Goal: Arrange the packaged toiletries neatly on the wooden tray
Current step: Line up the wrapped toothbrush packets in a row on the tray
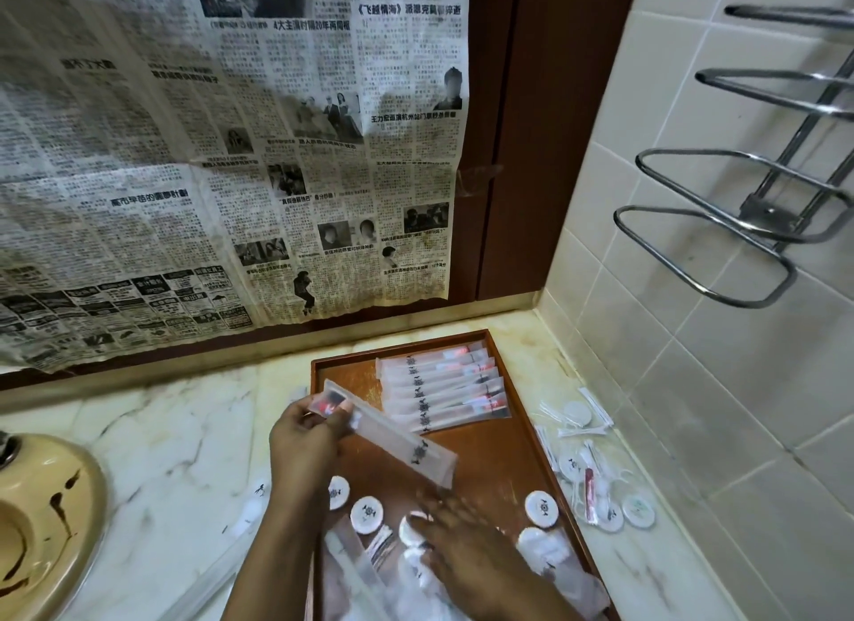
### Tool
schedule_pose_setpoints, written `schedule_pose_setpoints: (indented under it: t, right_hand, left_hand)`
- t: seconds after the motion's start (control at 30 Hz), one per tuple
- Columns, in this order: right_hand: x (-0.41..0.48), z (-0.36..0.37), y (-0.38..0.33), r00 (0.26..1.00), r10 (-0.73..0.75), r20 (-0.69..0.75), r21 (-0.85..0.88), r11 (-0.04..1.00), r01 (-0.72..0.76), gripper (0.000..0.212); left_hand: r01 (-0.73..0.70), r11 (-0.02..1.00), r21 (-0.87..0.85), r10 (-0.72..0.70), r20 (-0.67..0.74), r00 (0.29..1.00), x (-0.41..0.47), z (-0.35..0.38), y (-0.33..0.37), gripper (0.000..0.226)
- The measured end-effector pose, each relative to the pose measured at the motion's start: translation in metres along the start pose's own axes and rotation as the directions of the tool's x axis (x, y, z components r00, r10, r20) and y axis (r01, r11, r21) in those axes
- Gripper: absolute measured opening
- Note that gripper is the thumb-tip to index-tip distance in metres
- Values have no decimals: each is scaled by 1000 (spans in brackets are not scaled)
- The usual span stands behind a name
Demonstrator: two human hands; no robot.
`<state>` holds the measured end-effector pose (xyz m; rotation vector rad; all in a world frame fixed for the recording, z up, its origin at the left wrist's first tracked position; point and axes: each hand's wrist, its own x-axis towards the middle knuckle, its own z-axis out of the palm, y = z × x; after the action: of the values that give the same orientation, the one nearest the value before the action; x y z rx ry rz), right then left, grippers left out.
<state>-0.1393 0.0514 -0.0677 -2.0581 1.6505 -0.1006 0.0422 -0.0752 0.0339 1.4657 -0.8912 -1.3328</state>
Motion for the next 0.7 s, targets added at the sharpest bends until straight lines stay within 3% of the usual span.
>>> schedule_pose_setpoints:
  t: [0.07,0.13,0.2,0.27,0.33,0.4,0.47,0.5,0.53,0.6,0.7]
  right_hand:
    - [-1,-1,-6,997,-72,35,46,996,71,52]
    - [-4,1,-8,994,-79,-80,127,988,89,47]
    - [-12,1,-8,932,66,-357,232,972,20,32]
    - [-19,-9,-8,818,303,-489,413,906,-88,20]
    - [-21,-27,-9,675,554,-486,644,750,-152,22]
    - [-22,-52,-8,546,761,-351,874,475,-100,15]
    - [-20,-72,-8,598,795,-103,994,111,23,10]
    - [-18,-78,-10,659,751,-25,998,-24,66,16]
    - [-16,-84,-11,698,716,-6,991,-88,98,19]
    - [-12,-93,-12,691,722,-37,981,-105,163,22]
    - [-8,-109,-9,628,770,-109,955,-94,281,15]
  left_hand:
    - [10,1000,-15,-10,-9,1000,-2,3,-2,25]
    - [30,998,-47,-31,-12,999,-5,5,-5,24]
    - [64,992,-105,-65,-4,998,-8,7,-9,20]
    - [84,985,-153,-85,2,996,-11,9,-11,15]
    - [107,976,-191,-108,5,994,-15,12,-13,12]
    - [146,959,-244,-140,44,989,-22,17,-15,10]
    - [217,928,-304,-186,129,974,-33,25,-17,10]
    - [256,909,-329,-208,175,962,-39,30,-19,11]
    - [288,897,-336,-225,214,951,-45,35,-21,11]
    - [319,909,-269,-249,262,932,-56,43,-27,15]
    - [284,958,-38,-254,344,904,-67,46,-32,30]
